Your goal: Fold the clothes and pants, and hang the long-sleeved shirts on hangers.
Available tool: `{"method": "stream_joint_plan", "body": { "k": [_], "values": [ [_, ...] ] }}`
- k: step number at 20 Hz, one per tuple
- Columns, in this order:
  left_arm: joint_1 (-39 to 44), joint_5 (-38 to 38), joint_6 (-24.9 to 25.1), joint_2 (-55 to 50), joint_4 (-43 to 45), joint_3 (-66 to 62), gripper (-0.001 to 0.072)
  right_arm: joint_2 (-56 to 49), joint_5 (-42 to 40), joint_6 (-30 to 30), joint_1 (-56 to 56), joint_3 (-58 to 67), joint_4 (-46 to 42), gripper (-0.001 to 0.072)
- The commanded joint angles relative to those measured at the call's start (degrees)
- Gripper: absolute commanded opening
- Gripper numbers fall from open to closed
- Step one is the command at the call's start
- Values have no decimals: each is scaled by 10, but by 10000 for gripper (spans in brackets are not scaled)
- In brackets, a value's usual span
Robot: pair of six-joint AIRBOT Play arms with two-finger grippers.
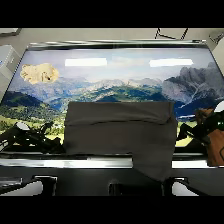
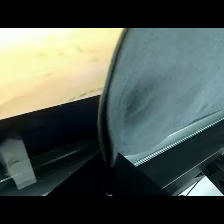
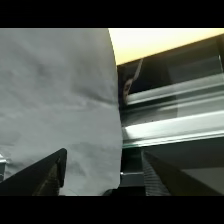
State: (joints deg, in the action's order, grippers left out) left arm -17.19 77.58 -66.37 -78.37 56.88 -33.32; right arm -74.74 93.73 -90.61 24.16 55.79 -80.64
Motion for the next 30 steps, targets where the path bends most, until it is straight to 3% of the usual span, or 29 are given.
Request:
{"method": "stream_joint_plan", "body": {
  "k": [1,7,10,12,13,16,21,23,26,30],
  "values": [
    [1,-5,0,2,-8,4,25,19,-25,8,0,-68,0,552],
    [1,-5,0,5,-32,4,25,26,-111,60,0,-204,18,556],
    [1,-5,0,9,-42,4,25,26,-156,74,0,-223,77,525],
    [0,-5,0,9,-42,3,25,26,-172,75,0,-231,106,439],
    [0,-5,0,9,-43,3,25,26,-174,75,0,-234,113,361],
    [0,-3,0,10,-43,3,25,26,-166,75,0,-236,116,43],
    [-12,52,3,50,-44,-54,25,68,-109,99,0,-152,127,41],
    [-19,88,-19,53,-43,-110,25,75,-93,70,0,-75,127,37],
    [-2,68,-48,26,-45,-188,25,60,-140,42,-1,10,175,37],
    [33,51,-83,-92,-49,-346,26,-36,-227,27,-37,120,222,37]
  ]
}}
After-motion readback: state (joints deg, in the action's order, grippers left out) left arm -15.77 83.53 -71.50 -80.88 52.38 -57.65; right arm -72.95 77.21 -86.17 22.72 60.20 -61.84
